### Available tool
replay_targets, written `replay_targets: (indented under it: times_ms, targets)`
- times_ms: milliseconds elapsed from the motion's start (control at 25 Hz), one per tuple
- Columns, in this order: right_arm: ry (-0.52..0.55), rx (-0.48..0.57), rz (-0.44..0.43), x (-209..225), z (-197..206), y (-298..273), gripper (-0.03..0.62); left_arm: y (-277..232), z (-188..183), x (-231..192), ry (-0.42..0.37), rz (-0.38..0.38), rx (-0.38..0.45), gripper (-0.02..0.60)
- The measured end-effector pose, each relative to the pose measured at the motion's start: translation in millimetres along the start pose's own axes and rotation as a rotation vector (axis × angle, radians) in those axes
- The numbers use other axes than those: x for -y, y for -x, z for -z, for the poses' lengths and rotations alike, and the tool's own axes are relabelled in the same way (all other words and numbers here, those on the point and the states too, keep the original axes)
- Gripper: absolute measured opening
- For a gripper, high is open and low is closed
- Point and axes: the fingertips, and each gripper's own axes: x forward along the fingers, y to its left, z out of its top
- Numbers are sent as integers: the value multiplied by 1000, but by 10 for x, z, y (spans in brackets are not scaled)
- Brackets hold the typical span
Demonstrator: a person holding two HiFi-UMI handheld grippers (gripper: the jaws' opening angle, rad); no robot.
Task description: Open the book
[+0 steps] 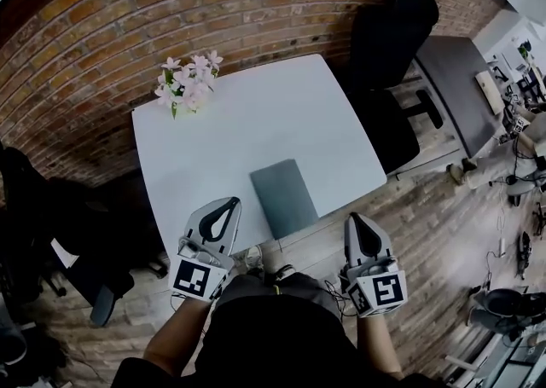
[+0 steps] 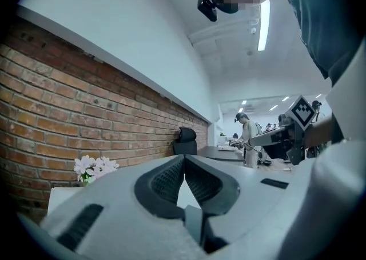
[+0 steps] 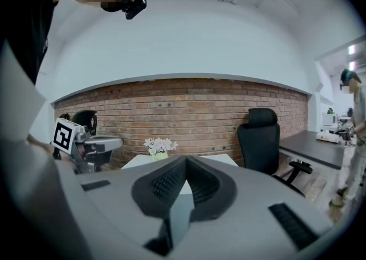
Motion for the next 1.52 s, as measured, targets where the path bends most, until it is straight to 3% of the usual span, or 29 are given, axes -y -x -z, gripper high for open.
replay_targets:
  times_ms: [200,520,680,1040,1280,1520]
  targets:
    - [-24,-47,-23,71,88,-200,14,-125,41,-11,58,-12,-32,26]
    - [-37,-64,-143,236,209,-489,14,-177,-73,-54,7,-121,-22,27]
    - [-14,-117,-157,361,343,-628,14,-218,-88,-36,14,-155,-56,26]
    - [-150,-320,-312,321,1097,-901,15,-248,28,50,34,-204,-109,26]
    - [-148,-465,-328,336,1778,-1140,61,-147,126,56,34,-246,-154,26]
    - [-154,-536,-342,371,2102,-1248,72,10,203,31,37,-309,-185,26]
